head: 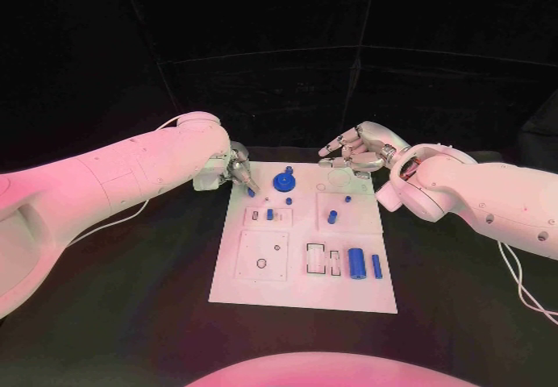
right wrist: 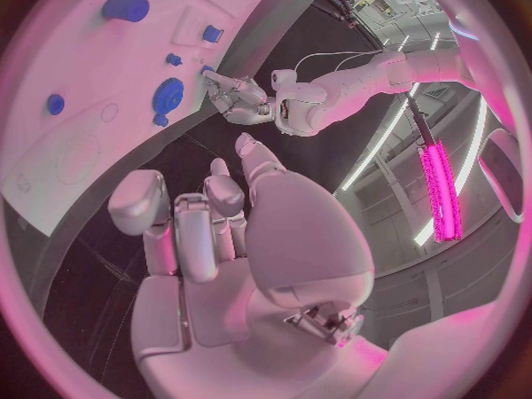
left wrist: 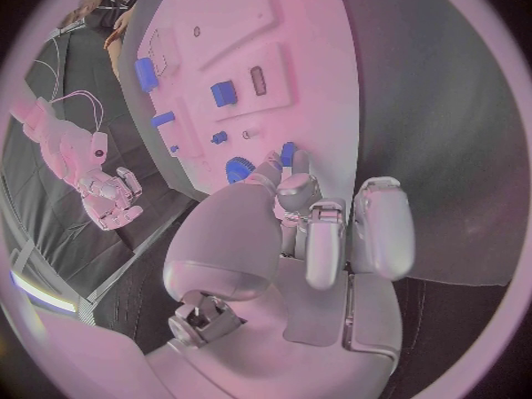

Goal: Assemble the parts on the task board

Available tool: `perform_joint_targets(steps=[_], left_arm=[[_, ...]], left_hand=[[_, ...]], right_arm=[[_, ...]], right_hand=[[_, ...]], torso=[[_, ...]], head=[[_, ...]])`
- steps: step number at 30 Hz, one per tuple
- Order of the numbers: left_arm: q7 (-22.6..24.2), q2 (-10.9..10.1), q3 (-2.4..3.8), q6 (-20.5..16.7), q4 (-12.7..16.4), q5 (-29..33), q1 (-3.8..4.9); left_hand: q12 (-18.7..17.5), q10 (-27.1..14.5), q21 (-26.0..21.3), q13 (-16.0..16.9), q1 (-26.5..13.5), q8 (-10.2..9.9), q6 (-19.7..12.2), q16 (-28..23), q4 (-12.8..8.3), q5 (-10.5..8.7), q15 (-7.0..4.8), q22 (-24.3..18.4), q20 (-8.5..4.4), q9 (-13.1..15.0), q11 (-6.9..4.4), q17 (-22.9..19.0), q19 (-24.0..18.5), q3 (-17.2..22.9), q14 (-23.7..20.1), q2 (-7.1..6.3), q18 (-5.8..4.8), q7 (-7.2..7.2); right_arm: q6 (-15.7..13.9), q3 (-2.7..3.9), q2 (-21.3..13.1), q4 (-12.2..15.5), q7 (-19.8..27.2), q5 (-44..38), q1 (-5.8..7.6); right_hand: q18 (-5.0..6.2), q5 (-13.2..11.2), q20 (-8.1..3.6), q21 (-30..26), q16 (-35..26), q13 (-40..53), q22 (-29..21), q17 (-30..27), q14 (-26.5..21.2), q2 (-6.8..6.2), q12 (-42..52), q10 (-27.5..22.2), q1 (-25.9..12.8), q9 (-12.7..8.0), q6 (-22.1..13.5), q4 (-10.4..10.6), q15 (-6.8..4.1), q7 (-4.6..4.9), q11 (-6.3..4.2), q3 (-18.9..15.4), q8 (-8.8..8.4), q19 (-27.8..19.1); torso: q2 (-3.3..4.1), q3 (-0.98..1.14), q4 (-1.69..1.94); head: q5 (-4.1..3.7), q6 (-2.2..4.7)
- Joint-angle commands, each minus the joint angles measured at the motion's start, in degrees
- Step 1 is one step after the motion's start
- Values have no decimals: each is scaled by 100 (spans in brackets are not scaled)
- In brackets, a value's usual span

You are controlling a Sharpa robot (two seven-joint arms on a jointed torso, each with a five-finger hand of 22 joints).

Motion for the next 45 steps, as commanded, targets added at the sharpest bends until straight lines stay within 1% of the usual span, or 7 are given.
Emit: perform_joint_targets(steps=[1,8,21,24,30,38,45], left_arm=[[134,-40,0,-64,57,132,4],[120,-263,2,-478,330,529,2],[-36,-983,6,-1241,1431,995,3],[-21,-1172,0,-1468,1711,1005,-25],[7,-1461,-36,-1815,2158,875,-147],[-5,-1596,-156,-1863,2451,462,-232],[-10,-1589,-188,-1849,2521,307,-270]], left_hand=[[-15,5,13,-2,128,48,43,18,-166,-15,-30,10,-47,57,-21,1509,-10,160,595,81,23,-41],[-3,38,11,15,105,78,57,18,-205,-16,-32,11,-55,78,-23,1509,-11,239,595,73,22,-44],[-9,84,19,3,3,130,79,18,-221,-17,-38,27,-64,115,-34,1509,-3,323,595,35,19,-57],[-8,98,28,2,-23,144,85,18,-224,-17,-41,40,-66,124,-37,1509,3,343,595,24,16,-61],[12,122,42,26,-43,157,91,18,-230,-17,-44,59,-69,133,-42,1509,12,363,595,10,12,-67],[7,131,53,18,-54,167,94,18,-242,-17,-48,75,-72,141,-48,1509,19,385,595,-4,9,-73],[7,131,53,18,-54,167,94,18,-242,-17,-48,75,-72,141,-48,1509,19,385,595,-4,9,-73]], right_arm=[[37,3,7,3,37,-8,10],[39,3,11,-3,41,-8,10],[44,3,-9,-8,33,-8,11],[51,3,-6,-13,31,-8,11],[58,2,-5,-23,29,-8,11],[65,1,1,-33,28,-8,11],[66,1,10,-48,35,-8,10]], right_hand=[[116,27,-8,-20,-32,1,-6,-2,267,17,-15,-8,-28,-6,-16,15,-52,-3,-17,-8,30,-31],[116,27,-8,-20,-32,1,-6,-2,267,17,-15,-8,-28,-6,-16,15,-52,-3,-17,-8,30,-31],[115,31,-8,-20,-32,-2,-2,1,269,23,-16,-10,-23,-6,-16,14,-52,-3,-17,-2,32,-27],[115,31,-8,-20,-32,-2,-2,1,269,23,-16,-10,-23,-6,-16,14,-52,-3,-17,-2,32,-27],[115,31,-8,-20,-32,-2,-2,1,269,23,-16,-10,-23,-6,-16,14,-52,-3,-17,-2,32,-27],[115,31,-8,-20,-32,-2,-2,1,269,23,-16,-10,-23,-6,-16,14,-52,-3,-17,-2,32,-27],[115,31,-8,-20,-32,-2,-2,1,269,23,-16,-10,-23,-6,-16,14,-52,-3,-17,-2,32,-27]], torso=[[0,-3,1],[-7,2,11],[-11,8,20],[-13,8,19],[-15,10,48],[-15,10,38],[-12,7,38]], head=[[-4,-3],[-8,1],[15,6],[33,4],[40,-5],[66,-18],[65,-18]])
